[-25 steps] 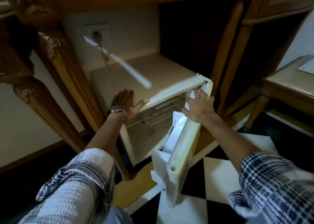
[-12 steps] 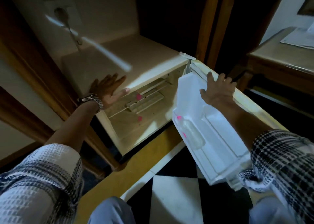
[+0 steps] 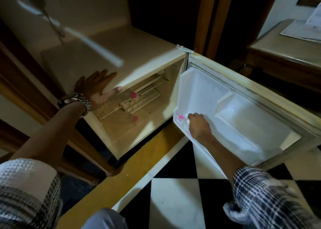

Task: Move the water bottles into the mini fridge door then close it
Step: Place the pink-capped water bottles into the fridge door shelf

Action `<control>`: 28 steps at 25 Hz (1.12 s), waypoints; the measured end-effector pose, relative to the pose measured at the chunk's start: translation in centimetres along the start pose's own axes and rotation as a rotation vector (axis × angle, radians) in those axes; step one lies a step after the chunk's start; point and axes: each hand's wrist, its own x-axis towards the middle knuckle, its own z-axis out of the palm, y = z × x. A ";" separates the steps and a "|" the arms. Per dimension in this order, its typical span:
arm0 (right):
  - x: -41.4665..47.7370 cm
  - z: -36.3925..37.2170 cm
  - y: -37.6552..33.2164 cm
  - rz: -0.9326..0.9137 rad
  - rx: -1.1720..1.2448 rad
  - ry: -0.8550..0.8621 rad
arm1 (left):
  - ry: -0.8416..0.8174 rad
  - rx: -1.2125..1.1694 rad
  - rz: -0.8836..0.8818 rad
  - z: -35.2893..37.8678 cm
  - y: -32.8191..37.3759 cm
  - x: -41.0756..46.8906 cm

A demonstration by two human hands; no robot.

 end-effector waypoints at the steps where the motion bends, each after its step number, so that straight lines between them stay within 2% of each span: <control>1: 0.6 1.6 1.3 0.117 0.054 -0.126 | 0.007 -0.001 -0.001 0.0 0.0 0.0; 3: 2.3 3.1 3.6 0.275 0.187 -0.266 | 0.025 -0.003 -0.001 0.2 -0.2 0.1; 8: 5.5 2.5 5.4 0.291 0.346 -0.567 | 0.036 -0.021 0.021 0.8 -0.6 0.3; 11: 5.7 2.8 5.5 0.210 0.155 -0.573 | 0.047 -0.017 0.019 0.4 -0.4 0.3; 14: 5.6 3.9 5.0 0.248 0.079 -0.445 | 0.042 -0.022 0.013 0.1 0.1 -0.1; 17: 4.7 5.2 4.0 0.324 0.132 -0.093 | 0.043 -0.028 0.015 -0.2 0.5 -0.3; 20: 3.9 6.4 3.3 0.379 0.587 0.282 | 0.051 -0.047 0.001 -0.2 0.6 -0.2; 23: 4.7 6.5 1.9 0.315 0.924 0.410 | 0.048 -0.071 -0.004 -0.1 0.4 0.0; 25: 5.2 6.9 -0.6 0.298 0.947 0.442 | 0.051 -0.074 -0.007 0.0 0.1 0.0; 28: 5.6 8.0 -3.5 0.382 0.928 0.573 | 0.048 -0.070 -0.014 0.1 0.1 0.0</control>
